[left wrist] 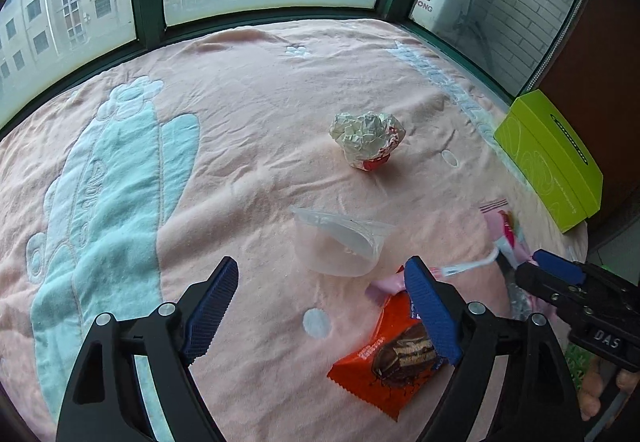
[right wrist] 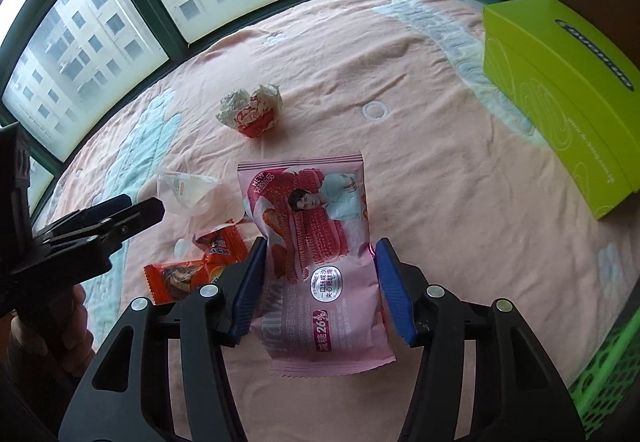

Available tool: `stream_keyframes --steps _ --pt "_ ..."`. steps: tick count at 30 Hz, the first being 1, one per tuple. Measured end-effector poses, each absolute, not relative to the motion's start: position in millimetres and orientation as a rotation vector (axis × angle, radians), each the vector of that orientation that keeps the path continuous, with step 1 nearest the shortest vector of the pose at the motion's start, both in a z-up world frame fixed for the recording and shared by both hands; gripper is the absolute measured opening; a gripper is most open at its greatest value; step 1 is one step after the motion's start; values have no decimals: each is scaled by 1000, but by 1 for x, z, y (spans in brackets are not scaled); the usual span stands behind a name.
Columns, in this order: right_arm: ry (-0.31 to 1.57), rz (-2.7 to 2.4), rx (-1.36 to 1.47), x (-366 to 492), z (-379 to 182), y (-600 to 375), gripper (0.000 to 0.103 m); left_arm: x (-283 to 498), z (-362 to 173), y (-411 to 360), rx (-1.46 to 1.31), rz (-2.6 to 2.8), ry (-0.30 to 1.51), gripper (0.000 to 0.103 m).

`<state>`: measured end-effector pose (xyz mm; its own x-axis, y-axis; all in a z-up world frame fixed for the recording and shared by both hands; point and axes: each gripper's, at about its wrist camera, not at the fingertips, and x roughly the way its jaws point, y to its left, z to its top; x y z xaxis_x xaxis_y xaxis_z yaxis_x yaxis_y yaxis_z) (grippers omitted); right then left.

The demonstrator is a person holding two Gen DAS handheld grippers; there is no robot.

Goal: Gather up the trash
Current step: 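Grasp the clear plastic container with the left tool while the right tool holds the packet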

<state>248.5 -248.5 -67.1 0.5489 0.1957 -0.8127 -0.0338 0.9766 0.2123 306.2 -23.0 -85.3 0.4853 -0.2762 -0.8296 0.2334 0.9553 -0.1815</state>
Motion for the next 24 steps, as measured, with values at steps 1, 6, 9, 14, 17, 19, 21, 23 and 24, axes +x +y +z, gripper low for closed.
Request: stream_keyframes --steps 1,6,9,14,17,19,21,23,24 --pt "972 130 177 246 -64 -251 55 309 -88 -25 -45 -312 1021 82" --pt "936 103 201 231 -49 -270 55 318 -97 -31 -52 -325 1034 82" --pt "918 90 207 219 -42 -280 55 322 -101 -35 -41 -327 1033 76" --pt "894 65 213 197 -34 -293 55 326 -107 -37 -53 -340 1040 60" --pt "880 49 215 186 -29 -300 55 321 -104 -38 -44 -338 1025 55" --pt "871 39 206 178 -26 -303 55 317 -99 -38 -42 -345 1013 54" --pt "861 23 188 169 -23 -305 55 312 -93 -38 -42 -346 1000 54" --pt "856 13 180 160 -21 -309 55 306 -85 -36 -45 -348 988 54" --pt "853 7 180 154 -20 -311 55 303 -81 -35 -47 -350 981 54"
